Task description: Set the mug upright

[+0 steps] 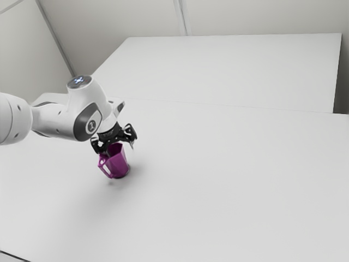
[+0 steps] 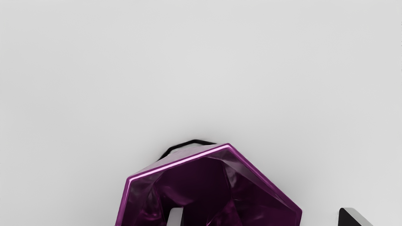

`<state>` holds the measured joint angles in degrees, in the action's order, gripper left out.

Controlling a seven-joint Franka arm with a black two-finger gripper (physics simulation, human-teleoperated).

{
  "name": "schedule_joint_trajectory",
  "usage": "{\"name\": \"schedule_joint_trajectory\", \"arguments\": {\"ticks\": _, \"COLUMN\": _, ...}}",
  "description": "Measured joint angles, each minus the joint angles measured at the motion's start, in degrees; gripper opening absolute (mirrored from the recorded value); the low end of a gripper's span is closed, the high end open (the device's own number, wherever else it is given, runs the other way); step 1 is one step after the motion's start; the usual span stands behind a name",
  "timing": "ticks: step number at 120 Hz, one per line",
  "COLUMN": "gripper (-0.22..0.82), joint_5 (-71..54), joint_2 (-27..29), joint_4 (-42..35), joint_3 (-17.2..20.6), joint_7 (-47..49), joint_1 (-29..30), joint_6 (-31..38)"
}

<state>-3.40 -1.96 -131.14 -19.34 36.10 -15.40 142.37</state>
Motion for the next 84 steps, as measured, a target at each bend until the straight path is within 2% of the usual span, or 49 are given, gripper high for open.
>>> {"name": "schedule_joint_trajectory", "arguments": {"ticks": 28, "gripper": 0.58, "joint_5": 0.89, "joint_2": 0.72, "joint_4": 0.9, "joint_3": -0.02, "joint_7": 0.9, "joint_1": -0.21, "joint_6": -0.79}}
{"name": "schedule_joint_trajectory", "arguments": {"ticks": 57, "gripper": 0.6, "joint_5": 3.9, "joint_2": 2.49, "joint_4": 2.74, "joint_3": -0.09, "joint_7": 0.79, "joint_1": -1.51, "joint_6": -4.85}}
{"name": "schedule_joint_trajectory", "arguments": {"ticks": 84, "gripper": 0.6, "joint_5": 3.66, "joint_2": 3.8, "joint_4": 9.64, "joint_3": -0.24, "joint_7": -2.95, "joint_1": -2.55, "joint_6": -11.35}}
